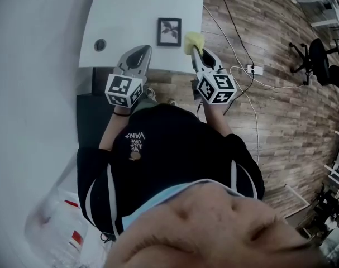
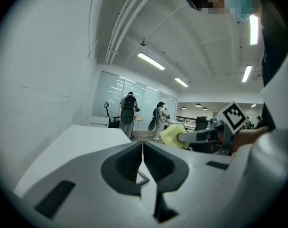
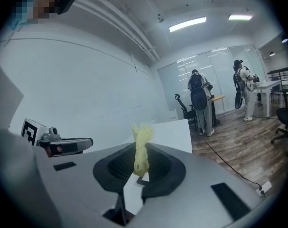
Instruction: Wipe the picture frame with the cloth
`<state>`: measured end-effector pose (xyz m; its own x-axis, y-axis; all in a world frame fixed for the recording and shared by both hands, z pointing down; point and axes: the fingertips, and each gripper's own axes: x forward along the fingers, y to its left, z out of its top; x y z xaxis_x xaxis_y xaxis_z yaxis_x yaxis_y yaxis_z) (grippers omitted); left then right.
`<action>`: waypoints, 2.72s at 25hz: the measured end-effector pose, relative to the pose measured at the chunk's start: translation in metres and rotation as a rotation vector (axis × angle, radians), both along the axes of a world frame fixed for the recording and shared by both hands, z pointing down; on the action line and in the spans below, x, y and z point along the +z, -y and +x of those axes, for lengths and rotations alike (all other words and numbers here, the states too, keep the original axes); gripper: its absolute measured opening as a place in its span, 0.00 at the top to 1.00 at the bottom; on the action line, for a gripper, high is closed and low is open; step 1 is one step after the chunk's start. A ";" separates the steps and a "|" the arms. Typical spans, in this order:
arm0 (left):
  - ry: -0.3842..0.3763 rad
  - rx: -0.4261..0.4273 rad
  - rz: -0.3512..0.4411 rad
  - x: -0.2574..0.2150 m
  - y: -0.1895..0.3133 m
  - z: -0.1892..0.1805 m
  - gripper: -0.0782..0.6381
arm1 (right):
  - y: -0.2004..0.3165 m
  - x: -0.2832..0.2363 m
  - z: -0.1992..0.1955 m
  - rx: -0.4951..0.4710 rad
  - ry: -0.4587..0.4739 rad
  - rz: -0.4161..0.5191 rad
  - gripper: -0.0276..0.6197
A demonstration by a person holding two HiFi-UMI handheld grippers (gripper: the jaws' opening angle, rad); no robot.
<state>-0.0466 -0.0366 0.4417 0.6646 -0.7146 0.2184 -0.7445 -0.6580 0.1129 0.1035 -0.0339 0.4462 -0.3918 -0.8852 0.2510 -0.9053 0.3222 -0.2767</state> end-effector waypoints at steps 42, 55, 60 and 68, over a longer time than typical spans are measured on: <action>-0.010 0.048 -0.007 0.000 0.131 0.008 0.87 | 0.140 0.004 -0.009 -0.009 -0.019 -0.019 0.89; 0.004 -0.007 -0.025 0.004 0.140 -0.003 0.87 | 0.163 0.017 -0.030 -0.087 0.001 -0.049 0.89; 0.009 -0.041 -0.038 0.008 0.141 -0.008 0.87 | 0.172 0.039 -0.038 -0.121 -0.011 -0.096 0.89; 0.019 -0.091 -0.058 0.013 0.135 -0.020 0.87 | 0.180 0.081 -0.055 -0.177 -0.048 -0.182 0.89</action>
